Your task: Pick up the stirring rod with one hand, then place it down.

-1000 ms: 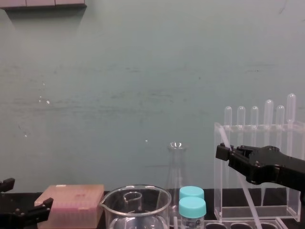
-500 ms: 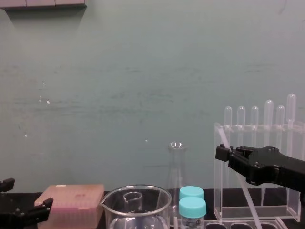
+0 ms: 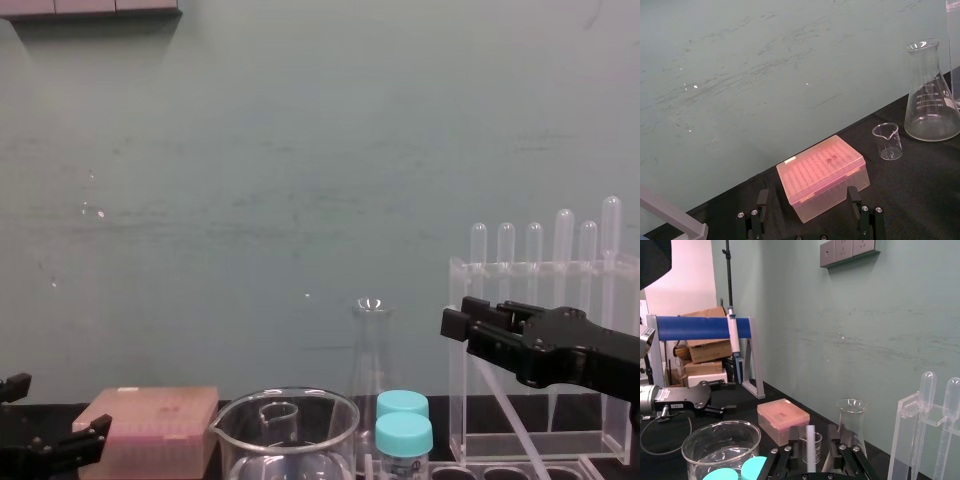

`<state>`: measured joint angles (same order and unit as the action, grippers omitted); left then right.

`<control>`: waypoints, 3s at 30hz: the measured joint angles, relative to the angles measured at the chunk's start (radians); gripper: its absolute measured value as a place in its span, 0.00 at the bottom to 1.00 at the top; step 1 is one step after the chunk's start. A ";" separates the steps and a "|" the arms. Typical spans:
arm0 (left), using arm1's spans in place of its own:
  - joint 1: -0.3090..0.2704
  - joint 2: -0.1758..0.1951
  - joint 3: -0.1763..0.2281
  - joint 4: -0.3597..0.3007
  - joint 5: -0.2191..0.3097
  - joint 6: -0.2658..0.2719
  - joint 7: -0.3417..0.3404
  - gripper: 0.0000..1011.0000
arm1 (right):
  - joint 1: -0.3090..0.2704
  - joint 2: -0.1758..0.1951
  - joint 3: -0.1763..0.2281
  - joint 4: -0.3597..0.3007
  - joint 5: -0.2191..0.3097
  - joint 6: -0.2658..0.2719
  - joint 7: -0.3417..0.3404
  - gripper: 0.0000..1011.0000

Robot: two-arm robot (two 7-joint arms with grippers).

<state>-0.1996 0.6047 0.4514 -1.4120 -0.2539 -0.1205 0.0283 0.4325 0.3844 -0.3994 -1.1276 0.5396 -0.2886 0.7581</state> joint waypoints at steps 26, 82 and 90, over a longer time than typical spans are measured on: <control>0.000 0.000 0.000 0.000 0.000 0.000 0.000 0.99 | -0.020 -0.004 0.037 -0.057 0.036 -0.040 -0.011 0.99; 0.000 0.000 0.000 0.000 0.000 0.000 0.000 0.99 | -0.216 0.061 0.198 -0.246 -0.125 0.173 -0.428 0.99; 0.000 0.000 0.000 0.000 0.000 0.000 0.000 0.99 | -0.215 0.061 0.198 -0.246 -0.125 0.172 -0.427 0.99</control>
<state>-0.1995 0.6047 0.4514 -1.4120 -0.2539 -0.1205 0.0283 0.2174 0.4452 -0.2016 -1.3732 0.4144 -0.1168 0.3309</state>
